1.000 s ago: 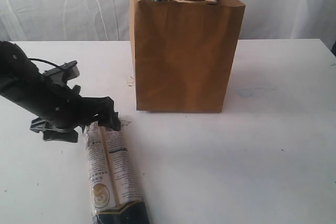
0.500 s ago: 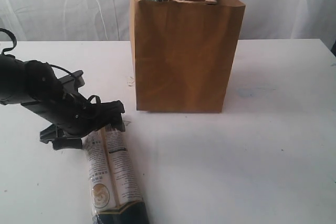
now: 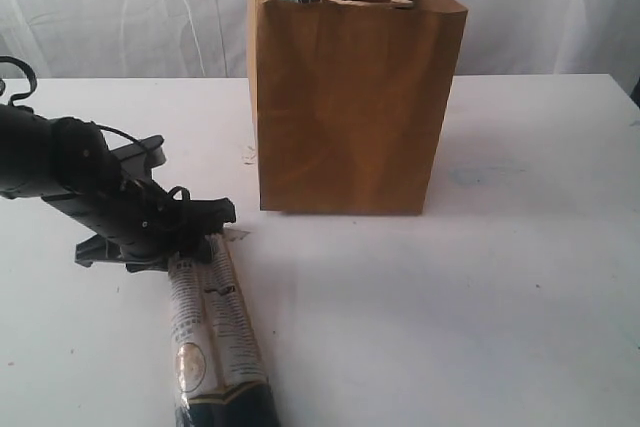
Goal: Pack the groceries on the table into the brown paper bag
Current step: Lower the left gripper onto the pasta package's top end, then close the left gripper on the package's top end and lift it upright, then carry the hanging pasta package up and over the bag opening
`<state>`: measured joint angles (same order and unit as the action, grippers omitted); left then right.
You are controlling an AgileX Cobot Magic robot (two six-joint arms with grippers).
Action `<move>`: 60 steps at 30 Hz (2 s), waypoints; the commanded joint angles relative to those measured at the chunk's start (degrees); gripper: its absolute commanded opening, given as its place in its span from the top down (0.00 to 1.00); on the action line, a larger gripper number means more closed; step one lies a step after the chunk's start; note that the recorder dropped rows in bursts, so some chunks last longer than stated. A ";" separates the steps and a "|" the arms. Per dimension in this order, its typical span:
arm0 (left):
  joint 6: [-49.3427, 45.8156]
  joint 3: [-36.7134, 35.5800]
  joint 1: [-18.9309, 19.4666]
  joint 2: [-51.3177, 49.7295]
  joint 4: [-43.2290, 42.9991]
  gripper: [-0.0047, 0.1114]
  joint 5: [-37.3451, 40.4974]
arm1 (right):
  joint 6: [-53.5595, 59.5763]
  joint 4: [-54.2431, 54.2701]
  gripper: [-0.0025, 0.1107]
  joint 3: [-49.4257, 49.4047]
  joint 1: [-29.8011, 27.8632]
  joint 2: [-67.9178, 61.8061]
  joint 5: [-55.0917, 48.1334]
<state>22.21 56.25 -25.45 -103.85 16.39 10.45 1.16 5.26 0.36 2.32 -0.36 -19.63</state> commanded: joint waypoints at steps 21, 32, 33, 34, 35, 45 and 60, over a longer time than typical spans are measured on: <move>-18.65 10.10 4.71 14.21 -15.56 0.96 26.35 | 0.13 -0.18 0.98 -0.36 -0.04 0.36 0.53; -19.79 10.10 4.71 23.73 -13.64 0.96 24.91 | 0.13 -0.18 0.98 -0.36 -0.04 0.36 0.53; -20.35 10.10 4.71 24.56 -13.35 0.96 24.78 | 0.13 -0.18 0.98 -0.36 -0.04 0.36 0.53; -21.01 10.10 4.71 25.30 -13.05 0.96 24.77 | 0.13 -0.18 0.98 -0.36 -0.04 0.36 0.53; -21.15 10.10 4.71 26.28 -12.79 0.96 24.68 | 0.13 -0.18 0.98 -0.36 -0.04 0.36 0.53; -30.09 10.19 4.71 35.30 0.10 0.96 23.98 | 0.13 -0.18 0.98 -0.36 -0.04 0.36 0.53; -39.18 19.51 4.71 43.40 12.46 0.96 26.64 | 0.13 -0.18 0.98 -0.36 -0.04 0.36 0.53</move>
<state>-14.15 70.68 -20.79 -62.78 20.26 40.14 1.16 5.26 0.31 2.32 -0.36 -19.63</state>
